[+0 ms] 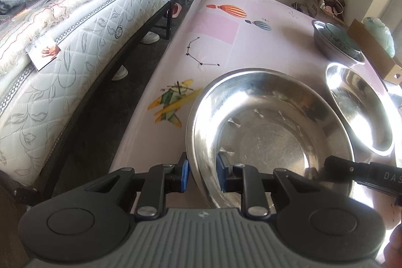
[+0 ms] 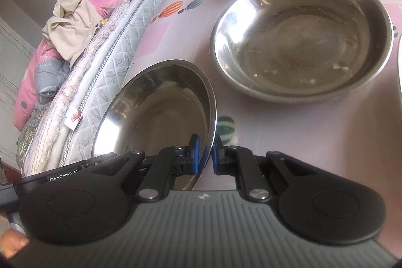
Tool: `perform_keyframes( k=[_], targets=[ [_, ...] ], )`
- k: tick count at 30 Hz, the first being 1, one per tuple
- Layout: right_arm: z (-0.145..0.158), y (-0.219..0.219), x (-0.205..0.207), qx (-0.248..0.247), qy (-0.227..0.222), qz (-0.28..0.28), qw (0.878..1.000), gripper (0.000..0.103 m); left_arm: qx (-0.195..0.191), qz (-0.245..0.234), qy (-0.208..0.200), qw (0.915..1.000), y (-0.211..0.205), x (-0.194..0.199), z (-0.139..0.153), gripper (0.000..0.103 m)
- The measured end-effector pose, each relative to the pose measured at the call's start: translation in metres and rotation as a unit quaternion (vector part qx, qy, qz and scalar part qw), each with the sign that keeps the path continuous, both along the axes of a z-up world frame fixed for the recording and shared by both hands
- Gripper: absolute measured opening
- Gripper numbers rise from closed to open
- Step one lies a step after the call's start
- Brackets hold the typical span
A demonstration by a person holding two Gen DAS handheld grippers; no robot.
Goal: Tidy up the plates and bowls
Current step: 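Lift and carry the stainless bowl with left gripper while right gripper carries the plate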
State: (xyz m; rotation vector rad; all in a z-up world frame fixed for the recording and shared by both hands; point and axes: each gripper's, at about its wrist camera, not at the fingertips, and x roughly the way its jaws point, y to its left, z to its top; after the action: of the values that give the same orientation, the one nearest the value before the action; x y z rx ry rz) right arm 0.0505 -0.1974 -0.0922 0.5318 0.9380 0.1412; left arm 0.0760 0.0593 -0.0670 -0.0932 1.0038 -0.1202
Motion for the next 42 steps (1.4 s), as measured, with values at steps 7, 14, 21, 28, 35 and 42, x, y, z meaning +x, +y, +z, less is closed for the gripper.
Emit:
perform_keyframes(
  k=[7,14,21,28,35,42],
  targets=[
    [0.003,0.003,-0.014,-0.019,-0.005,0.006,1.000,0.011,-0.015,-0.007,0.000,0.9999,0.002,-0.008,-0.001,0.024],
    [0.010,0.011,-0.020,-0.061,-0.017,0.006,0.998,0.013,-0.032,-0.016,-0.017,0.9992,0.005,-0.012,-0.002,0.049],
    [0.026,0.017,-0.032,-0.111,-0.050,0.008,0.993,0.054,-0.053,-0.023,-0.032,0.9978,0.015,-0.014,0.001,0.088],
    [0.065,0.022,-0.057,-0.191,-0.137,0.030,0.971,0.100,-0.051,-0.023,-0.073,0.9958,0.030,-0.021,0.009,0.103],
    [0.093,0.033,-0.066,-0.296,-0.188,0.045,0.935,0.102,-0.083,-0.026,-0.083,0.9928,0.043,-0.024,0.011,0.103],
    [0.103,0.033,-0.072,-0.339,-0.217,0.027,0.915,0.102,-0.081,-0.027,-0.104,0.9909,0.048,-0.028,0.009,0.103]
  ],
)
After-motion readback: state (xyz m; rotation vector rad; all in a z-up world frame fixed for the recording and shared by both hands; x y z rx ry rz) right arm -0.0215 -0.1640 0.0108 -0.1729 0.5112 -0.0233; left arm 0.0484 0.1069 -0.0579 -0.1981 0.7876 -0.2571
